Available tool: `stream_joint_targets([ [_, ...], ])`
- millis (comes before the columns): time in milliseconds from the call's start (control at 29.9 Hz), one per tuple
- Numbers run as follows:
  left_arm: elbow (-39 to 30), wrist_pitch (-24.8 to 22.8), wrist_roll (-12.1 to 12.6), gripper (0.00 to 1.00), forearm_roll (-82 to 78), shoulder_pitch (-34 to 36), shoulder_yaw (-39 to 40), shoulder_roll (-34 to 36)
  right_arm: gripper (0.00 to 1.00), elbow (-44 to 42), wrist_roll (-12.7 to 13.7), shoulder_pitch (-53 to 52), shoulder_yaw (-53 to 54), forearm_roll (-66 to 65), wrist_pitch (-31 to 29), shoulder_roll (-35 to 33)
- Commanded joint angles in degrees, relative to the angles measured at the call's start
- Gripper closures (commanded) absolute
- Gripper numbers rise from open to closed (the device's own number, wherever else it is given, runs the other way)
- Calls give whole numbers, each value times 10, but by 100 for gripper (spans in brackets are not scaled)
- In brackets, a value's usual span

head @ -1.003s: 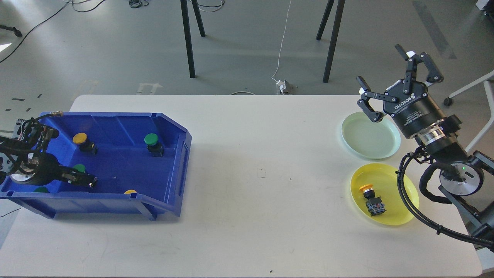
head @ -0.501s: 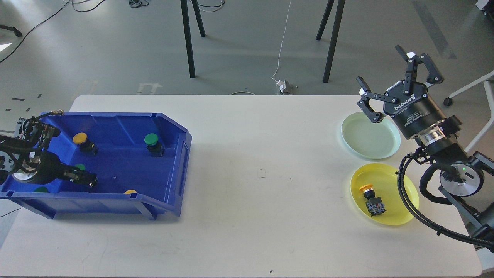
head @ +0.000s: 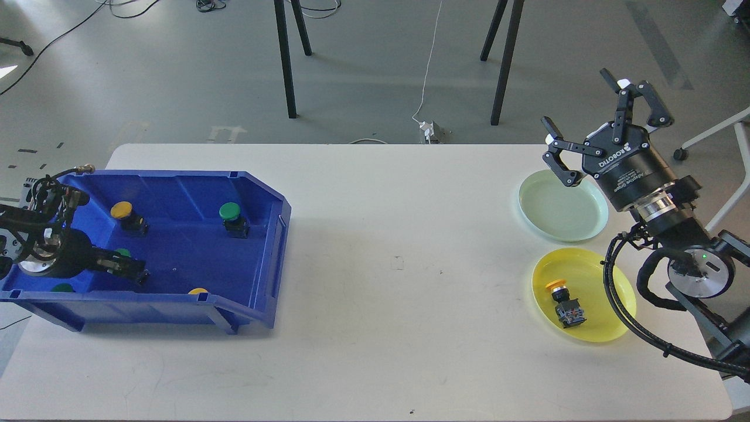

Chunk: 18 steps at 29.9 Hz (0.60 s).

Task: Pass button and place on color plate
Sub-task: 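Grasp a green-capped button in the blue bin with the left gripper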

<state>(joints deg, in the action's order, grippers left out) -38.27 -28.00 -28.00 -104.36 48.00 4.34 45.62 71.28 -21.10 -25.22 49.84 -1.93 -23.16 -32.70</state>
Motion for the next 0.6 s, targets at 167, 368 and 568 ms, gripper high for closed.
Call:
stream_joint_targets([
  [167,-4,0,0,89,-1,6,2,2,3,0,0,0,0,0,0,-1],
  [368,-48,0,0,89,7,24,9,19,3,0,-1,0,1,0,0,-1],
  [568,-197,0,0,90,41,51,13,118,3,0,-1,1,1,0,0,0],
])
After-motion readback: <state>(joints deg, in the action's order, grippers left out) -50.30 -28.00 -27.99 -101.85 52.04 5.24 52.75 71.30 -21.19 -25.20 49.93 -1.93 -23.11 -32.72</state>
